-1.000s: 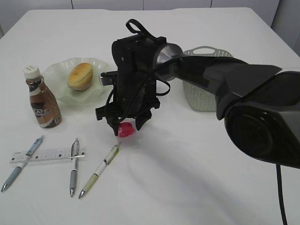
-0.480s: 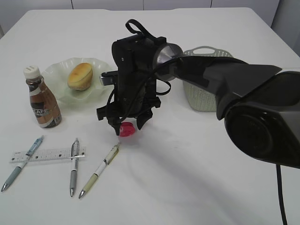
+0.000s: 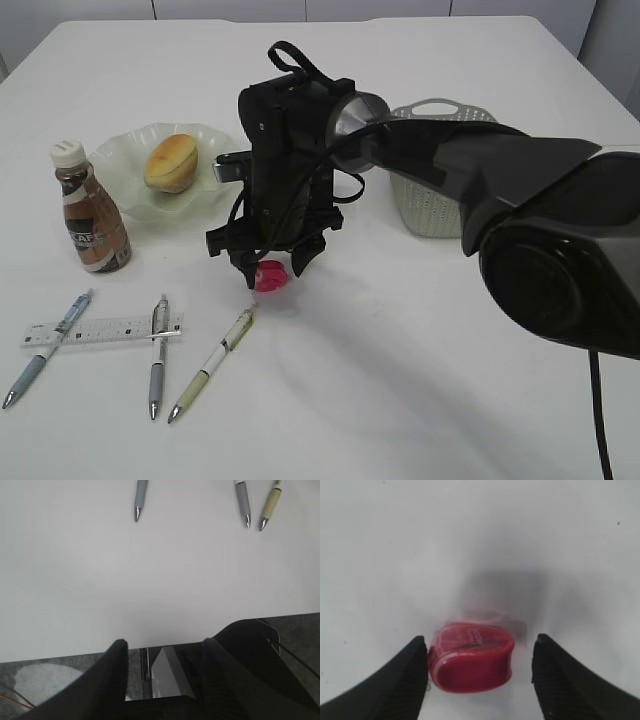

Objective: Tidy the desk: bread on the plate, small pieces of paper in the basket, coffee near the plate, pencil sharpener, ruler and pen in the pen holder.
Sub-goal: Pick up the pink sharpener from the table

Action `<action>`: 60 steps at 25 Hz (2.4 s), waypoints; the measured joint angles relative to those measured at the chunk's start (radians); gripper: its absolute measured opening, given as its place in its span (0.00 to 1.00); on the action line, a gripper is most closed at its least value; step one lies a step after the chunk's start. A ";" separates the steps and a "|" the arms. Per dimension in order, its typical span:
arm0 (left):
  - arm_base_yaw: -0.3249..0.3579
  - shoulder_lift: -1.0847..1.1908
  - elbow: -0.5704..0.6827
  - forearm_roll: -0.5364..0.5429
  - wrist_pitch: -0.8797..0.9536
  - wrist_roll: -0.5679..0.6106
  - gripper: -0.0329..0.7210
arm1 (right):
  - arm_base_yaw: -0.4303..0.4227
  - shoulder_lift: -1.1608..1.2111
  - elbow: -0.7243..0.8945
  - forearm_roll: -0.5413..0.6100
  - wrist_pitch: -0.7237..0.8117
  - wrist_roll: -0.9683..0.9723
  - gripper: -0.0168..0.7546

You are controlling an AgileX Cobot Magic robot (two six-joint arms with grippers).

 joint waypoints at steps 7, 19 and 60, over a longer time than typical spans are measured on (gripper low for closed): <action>0.000 0.000 0.000 -0.004 0.000 0.000 0.50 | 0.000 0.000 0.000 0.027 0.000 0.000 0.68; 0.000 0.000 0.000 -0.018 0.000 0.000 0.50 | 0.000 0.000 0.000 0.049 0.000 0.000 0.58; 0.000 0.000 0.000 -0.026 0.000 0.000 0.50 | 0.001 -0.057 0.002 -0.058 -0.003 -0.024 0.50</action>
